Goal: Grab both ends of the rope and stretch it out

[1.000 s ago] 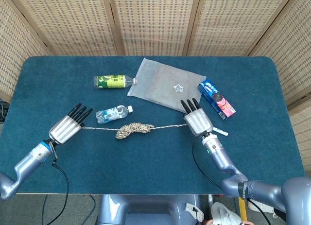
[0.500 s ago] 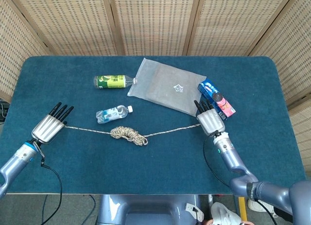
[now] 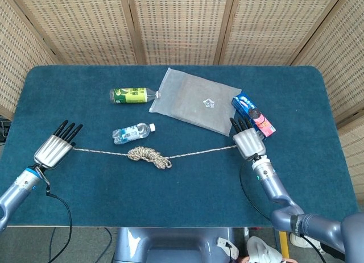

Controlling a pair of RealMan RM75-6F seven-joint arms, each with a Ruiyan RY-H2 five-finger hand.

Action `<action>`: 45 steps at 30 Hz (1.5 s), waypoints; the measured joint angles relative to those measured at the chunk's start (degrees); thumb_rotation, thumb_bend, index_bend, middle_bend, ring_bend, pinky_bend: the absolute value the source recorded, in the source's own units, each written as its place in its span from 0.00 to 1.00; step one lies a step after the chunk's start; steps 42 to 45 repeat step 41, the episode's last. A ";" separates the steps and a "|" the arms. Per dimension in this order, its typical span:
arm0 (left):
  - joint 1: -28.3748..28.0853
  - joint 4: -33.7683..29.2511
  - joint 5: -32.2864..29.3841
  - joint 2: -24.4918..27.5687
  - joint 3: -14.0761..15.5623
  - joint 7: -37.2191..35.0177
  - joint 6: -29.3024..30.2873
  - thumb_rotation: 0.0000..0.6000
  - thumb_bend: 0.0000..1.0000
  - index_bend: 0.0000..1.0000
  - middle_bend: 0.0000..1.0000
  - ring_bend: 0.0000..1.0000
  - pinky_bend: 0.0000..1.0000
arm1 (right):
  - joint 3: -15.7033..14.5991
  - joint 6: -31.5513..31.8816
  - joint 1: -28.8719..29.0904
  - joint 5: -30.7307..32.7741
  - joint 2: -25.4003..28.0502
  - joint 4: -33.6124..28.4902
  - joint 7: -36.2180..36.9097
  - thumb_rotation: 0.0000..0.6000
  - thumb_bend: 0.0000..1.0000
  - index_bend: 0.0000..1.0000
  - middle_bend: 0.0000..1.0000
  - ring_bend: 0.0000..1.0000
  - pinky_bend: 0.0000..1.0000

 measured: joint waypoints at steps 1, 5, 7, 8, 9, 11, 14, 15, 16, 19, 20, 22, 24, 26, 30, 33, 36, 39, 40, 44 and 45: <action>0.16 0.14 -0.04 0.00 0.01 -0.16 0.14 1.00 0.43 0.73 0.00 0.00 0.00 | 0.03 0.00 -0.09 0.13 0.08 -0.11 -0.16 1.00 0.41 0.68 0.00 0.00 0.00; 0.57 0.37 -0.09 0.04 0.09 -0.63 0.52 1.00 0.02 0.04 0.00 0.00 0.00 | 0.04 -0.15 -0.49 0.96 0.65 -1.05 -1.29 1.00 0.00 0.04 0.00 0.00 0.00; 0.83 0.05 -0.20 0.24 0.04 -1.33 0.91 1.00 0.00 0.00 0.00 0.00 0.00 | 0.03 -0.27 -0.64 1.40 1.06 -1.77 -1.69 1.00 0.00 0.00 0.00 0.00 0.00; 0.98 -0.34 -0.33 0.37 -0.06 -1.86 1.18 1.00 0.00 0.00 0.00 0.00 0.00 | 0.15 -0.18 -0.78 1.54 1.34 -2.51 -1.66 1.00 0.00 0.00 0.00 0.00 0.00; 1.16 -0.89 -0.50 0.55 -0.20 -2.54 1.54 1.00 0.00 0.00 0.00 0.00 0.00 | 0.28 0.01 -0.91 1.52 1.57 -3.20 -1.39 1.00 0.00 0.00 0.00 0.00 0.00; 1.63 -2.83 -0.93 1.24 -0.60 -4.26 2.65 1.00 0.00 0.00 0.00 0.00 0.00 | 0.54 0.86 -1.30 0.81 2.23 -4.66 0.09 1.00 0.00 0.00 0.00 0.00 0.00; 2.51 -6.85 -1.76 2.94 -1.40 -6.03 4.59 1.00 0.00 0.00 0.00 0.00 0.00 | 0.68 2.99 -2.22 -1.69 3.61 -6.75 2.94 1.00 0.00 0.00 0.00 0.00 0.00; 2.84 -8.34 -2.15 3.57 -1.70 -6.39 5.14 1.00 0.00 0.00 0.00 0.00 0.00 | 0.67 3.85 -2.61 -2.49 4.12 -7.43 3.72 1.00 0.00 0.00 0.00 0.00 0.00; 3.36 -10.58 -2.77 4.52 -2.15 -6.68 5.82 1.00 0.00 0.00 0.00 0.00 0.00 | 0.64 4.82 -3.05 -3.30 4.66 -8.08 4.35 1.00 0.00 0.00 0.00 0.00 0.00; 5.12 -17.51 -4.97 7.28 -3.42 -6.30 7.58 1.00 0.00 0.00 0.00 0.00 0.00 | 0.24 8.66 -5.00 -5.93 6.48 -10.24 6.13 1.00 0.00 0.00 0.00 0.00 0.00; 5.81 -19.95 -5.84 8.22 -3.84 -5.79 8.16 1.00 0.00 0.00 0.00 0.00 0.00 | -0.01 10.43 -6.09 -6.87 7.27 -11.20 7.03 1.00 0.00 0.00 0.00 0.00 0.00; 7.72 -26.33 -8.27 10.59 -4.73 -3.53 9.57 1.00 0.00 0.00 0.00 0.00 0.00 | -0.61 13.25 -8.17 -8.25 8.79 -12.89 8.49 1.00 0.00 0.00 0.00 0.00 0.00; 9.59 -32.32 -10.65 12.70 -5.43 -0.63 10.86 1.00 0.00 0.00 0.00 0.00 0.00 | -1.43 16.49 -11.03 -9.56 10.99 -15.18 10.11 1.00 0.00 0.00 0.00 0.00 0.00; 12.46 -39.30 -13.66 15.31 -5.96 2.73 12.81 1.00 0.00 0.00 0.00 0.00 0.00 | -2.39 19.75 -13.77 -10.77 13.11 -16.91 12.06 1.00 0.00 0.00 0.00 0.00 0.00; 19.20 -47.88 -17.64 19.67 -6.31 4.34 16.60 1.00 0.00 0.00 0.00 0.00 0.00 | -4.55 24.77 -18.23 -15.10 16.22 -18.05 17.09 1.00 0.00 0.00 0.00 0.00 0.00; 21.70 -48.22 -18.04 20.65 -6.11 1.17 18.10 1.00 0.00 0.00 0.00 0.00 0.00 | -6.13 28.89 -21.81 -18.11 17.48 -17.76 20.62 1.00 0.00 0.00 0.00 0.00 0.00; 23.56 -45.77 -17.17 20.90 -5.73 -3.09 19.75 1.00 0.00 0.00 0.00 0.00 0.00 | -7.32 32.54 -25.07 -20.78 18.23 -17.46 22.15 1.00 0.00 0.00 0.00 0.00 0.00; 24.90 -44.28 -15.02 20.73 -5.47 -5.16 21.91 1.00 0.00 0.00 0.00 0.00 0.00 | -8.01 35.13 -27.18 -22.90 18.60 -17.81 22.17 1.00 0.00 0.00 0.00 0.00 0.00; 25.32 -44.02 -14.28 20.61 -5.44 -5.61 22.54 1.00 0.00 0.00 0.00 0.00 0.00 | -8.13 35.58 -27.72 -23.52 18.66 -17.96 22.04 1.00 0.00 0.00 0.00 0.00 0.00; 25.65 -43.89 -13.78 20.52 -5.43 -6.00 22.88 1.00 0.00 0.00 0.00 0.00 0.00 | -8.21 35.97 -28.29 -24.21 18.71 -18.13 21.74 1.00 0.00 0.00 0.00 0.00 0.00; 25.65 -43.89 -13.78 20.52 -5.43 -6.00 22.88 1.00 0.00 0.00 0.00 0.00 0.00 | -8.21 35.97 -28.29 -24.21 18.71 -18.13 21.74 1.00 0.00 0.00 0.00 0.00 0.00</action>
